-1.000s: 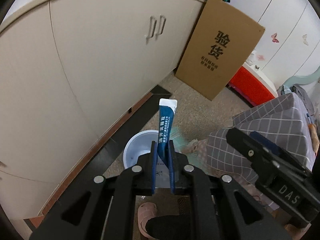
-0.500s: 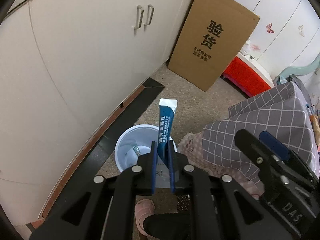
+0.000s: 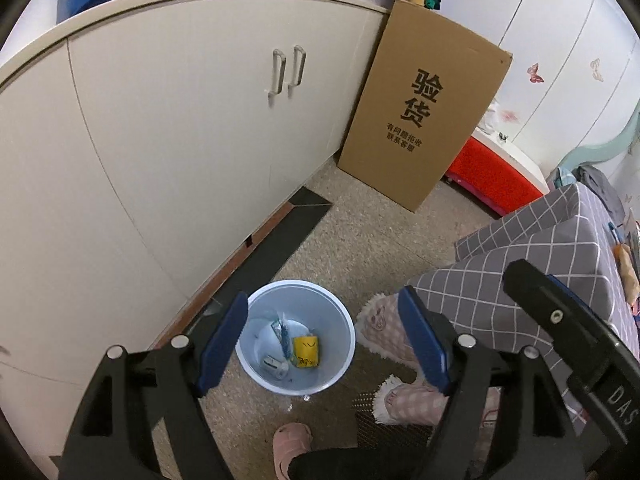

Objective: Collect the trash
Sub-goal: 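Move both tools back over the table toward the remaining trash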

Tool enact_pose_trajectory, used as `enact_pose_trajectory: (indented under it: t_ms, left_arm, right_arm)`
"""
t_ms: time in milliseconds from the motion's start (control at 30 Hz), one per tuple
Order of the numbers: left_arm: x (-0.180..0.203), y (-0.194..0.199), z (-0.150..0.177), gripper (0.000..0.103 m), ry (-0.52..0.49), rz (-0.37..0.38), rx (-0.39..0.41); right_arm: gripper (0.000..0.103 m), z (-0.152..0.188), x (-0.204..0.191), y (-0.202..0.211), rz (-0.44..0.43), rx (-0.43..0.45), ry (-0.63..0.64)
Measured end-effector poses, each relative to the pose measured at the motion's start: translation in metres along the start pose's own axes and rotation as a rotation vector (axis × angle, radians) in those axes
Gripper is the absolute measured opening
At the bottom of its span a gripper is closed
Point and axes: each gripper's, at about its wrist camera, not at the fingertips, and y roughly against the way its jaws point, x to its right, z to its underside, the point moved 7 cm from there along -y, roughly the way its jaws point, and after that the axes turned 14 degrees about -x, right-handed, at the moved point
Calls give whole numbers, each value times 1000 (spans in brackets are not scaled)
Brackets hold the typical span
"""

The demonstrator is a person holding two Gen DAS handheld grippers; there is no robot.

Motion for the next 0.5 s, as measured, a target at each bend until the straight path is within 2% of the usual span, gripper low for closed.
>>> enact_pose_trajectory:
  t_ms: [233, 500]
  left_arm:
    - [12, 14, 6, 76, -19, 19, 10]
    - [39, 52, 11, 76, -60, 57, 64]
  right_arm:
    - [73, 3, 0, 18, -2, 11, 5]
    - [74, 7, 9, 59, -19, 57, -7]
